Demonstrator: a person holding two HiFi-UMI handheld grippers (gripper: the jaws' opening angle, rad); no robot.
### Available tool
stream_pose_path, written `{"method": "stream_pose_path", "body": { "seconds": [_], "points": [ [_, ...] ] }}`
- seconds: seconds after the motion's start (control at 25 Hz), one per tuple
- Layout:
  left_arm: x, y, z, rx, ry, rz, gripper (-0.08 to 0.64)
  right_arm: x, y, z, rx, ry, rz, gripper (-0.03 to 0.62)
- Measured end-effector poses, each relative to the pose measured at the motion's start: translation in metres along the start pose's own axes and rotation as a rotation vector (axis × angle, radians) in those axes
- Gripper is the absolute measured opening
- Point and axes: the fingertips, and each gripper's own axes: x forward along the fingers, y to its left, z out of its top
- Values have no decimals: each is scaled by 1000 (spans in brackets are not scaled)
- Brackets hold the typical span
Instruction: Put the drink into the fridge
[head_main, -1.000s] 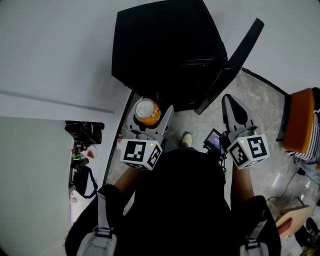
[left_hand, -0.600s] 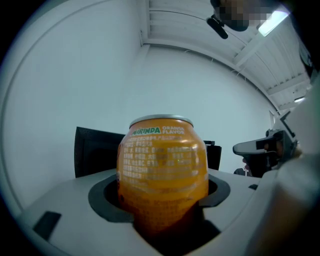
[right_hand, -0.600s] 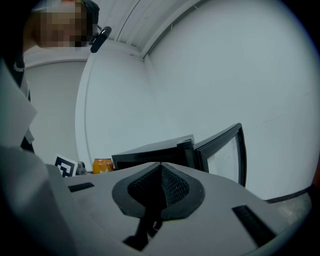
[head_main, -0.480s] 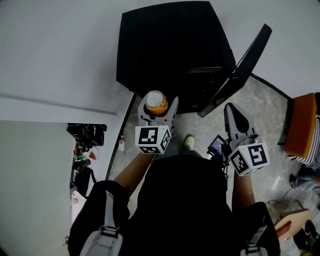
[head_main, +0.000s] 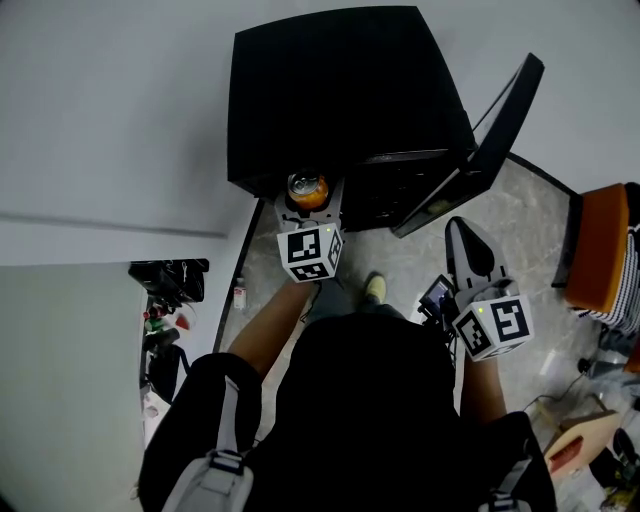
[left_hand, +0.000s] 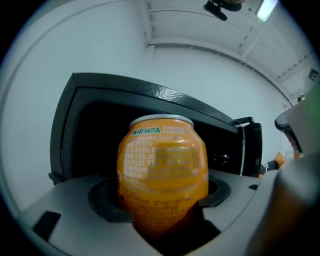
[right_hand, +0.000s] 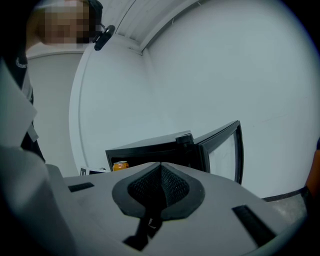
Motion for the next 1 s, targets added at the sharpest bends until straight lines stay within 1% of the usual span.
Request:
{"method": "stream_pose_path", "body": {
  "seconds": [0.12,0.28,0.48,0.84,0.96,1.0],
  "points": [
    [6,4,1,4,-11,12,348,1,-2,1,-2,0,-3,8],
    [13,10,4,-17,-20,28,348,3,-4,3,-1,-8,-4,8],
    [26,16,5,-10,-18,54,348,9,-4,4,-3,-7,3,8],
    [41,22,4,37,1,97,348,12,-8,6,-4,-10,-2,8],
    [44,18,6,82,12,97,348,12,-10,6,-2,-13,-4,8],
    [46,17,5,86,16,96,348,12,-10,7,-2,-13,-5,8]
  ]
}}
